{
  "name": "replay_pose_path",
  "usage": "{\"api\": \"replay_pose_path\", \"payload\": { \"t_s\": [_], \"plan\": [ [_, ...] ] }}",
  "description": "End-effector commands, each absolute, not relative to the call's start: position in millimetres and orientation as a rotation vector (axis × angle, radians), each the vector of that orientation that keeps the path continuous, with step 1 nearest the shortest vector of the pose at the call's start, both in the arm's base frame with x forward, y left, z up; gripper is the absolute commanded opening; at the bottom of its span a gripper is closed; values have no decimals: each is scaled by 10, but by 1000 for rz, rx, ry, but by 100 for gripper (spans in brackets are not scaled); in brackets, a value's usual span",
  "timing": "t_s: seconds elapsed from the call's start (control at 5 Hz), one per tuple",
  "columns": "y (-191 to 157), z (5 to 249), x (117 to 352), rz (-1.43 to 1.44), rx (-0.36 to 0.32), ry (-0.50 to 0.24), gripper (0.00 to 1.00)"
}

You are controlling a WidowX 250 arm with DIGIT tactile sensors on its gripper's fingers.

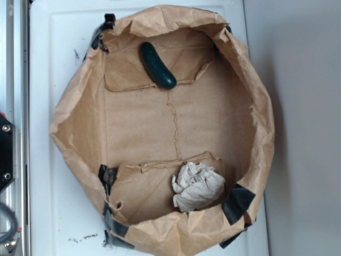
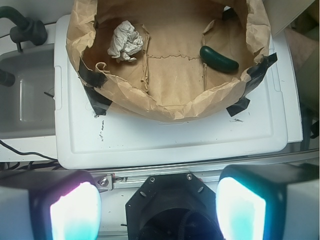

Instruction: Grab the plastic pickle.

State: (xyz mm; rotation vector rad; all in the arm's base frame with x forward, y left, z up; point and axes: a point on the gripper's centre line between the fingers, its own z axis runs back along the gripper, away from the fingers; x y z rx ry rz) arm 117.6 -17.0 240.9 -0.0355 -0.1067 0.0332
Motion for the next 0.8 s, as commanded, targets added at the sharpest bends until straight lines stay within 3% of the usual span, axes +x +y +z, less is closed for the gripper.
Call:
{"api": "replay_pose_path", "payload": {
  "t_s": [0.0,0.2,0.4,0.6],
  "plan": [
    [-170,2409,1176,33,-35,-107,100],
    [67,2327,1676,-72,-54,-133,100],
    [359,2239,2179,-86,-85,-112,100],
    [635,2317,2665,-35,-188,-110,100]
  ]
}}
